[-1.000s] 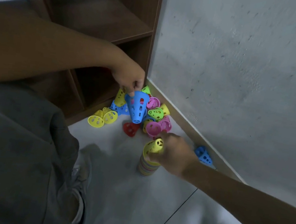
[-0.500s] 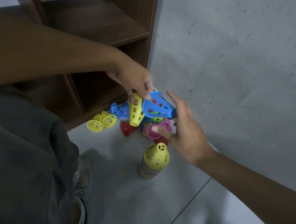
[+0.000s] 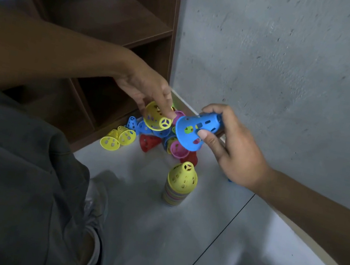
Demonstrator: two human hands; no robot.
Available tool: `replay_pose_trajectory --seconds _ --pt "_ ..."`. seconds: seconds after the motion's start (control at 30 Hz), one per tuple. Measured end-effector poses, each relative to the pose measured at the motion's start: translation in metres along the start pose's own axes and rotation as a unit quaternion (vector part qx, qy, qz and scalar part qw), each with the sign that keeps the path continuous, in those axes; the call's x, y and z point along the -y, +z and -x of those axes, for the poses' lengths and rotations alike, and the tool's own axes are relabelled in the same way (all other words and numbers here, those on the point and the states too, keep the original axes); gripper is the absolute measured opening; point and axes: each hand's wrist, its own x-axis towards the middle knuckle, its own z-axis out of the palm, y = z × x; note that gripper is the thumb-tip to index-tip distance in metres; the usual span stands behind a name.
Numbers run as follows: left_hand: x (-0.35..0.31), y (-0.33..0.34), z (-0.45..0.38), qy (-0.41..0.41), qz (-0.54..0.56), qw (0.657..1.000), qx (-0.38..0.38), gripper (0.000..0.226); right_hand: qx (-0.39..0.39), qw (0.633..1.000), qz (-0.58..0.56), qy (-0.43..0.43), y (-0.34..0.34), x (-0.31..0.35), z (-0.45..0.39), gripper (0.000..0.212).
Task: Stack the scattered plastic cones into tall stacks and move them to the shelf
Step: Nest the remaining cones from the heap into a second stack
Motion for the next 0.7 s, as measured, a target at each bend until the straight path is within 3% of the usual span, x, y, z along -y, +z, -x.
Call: replay_pose_trajectory --seconds 0.1,0.23,0.37,0.47,0.6,0.7 --pt "-0.001 0.001 0.001 -0.014 -0.011 1.000 -0.020 0.117 0.044 0.998 0.034 -0.002 -0.001 0.000 0.010 0.038" --pt "-0.011 0.009 0.004 -0.020 -0.022 0.999 -0.035 0.077 0.101 0.993 0.053 0.007 0.006 -0.003 0.023 0.046" --pt "-0.016 0.012 0.005 -0.015 -0.022 0.999 -0.042 0.072 0.140 0.987 0.067 0.029 0.020 -0.009 0.035 0.060" --pt "-0.022 0.018 0.009 0.005 0.007 0.999 -0.032 0.052 0.144 0.985 0.067 0.064 0.032 -0.016 0.042 0.067" --pt "-0.022 0.021 0.009 0.005 0.014 1.000 -0.002 0.046 0.149 0.984 0.014 0.096 0.045 -0.024 0.046 0.070" --pt "-0.021 0.022 0.008 -0.007 -0.013 0.999 0.037 0.060 0.152 0.981 -0.011 0.121 0.047 -0.027 0.047 0.072"
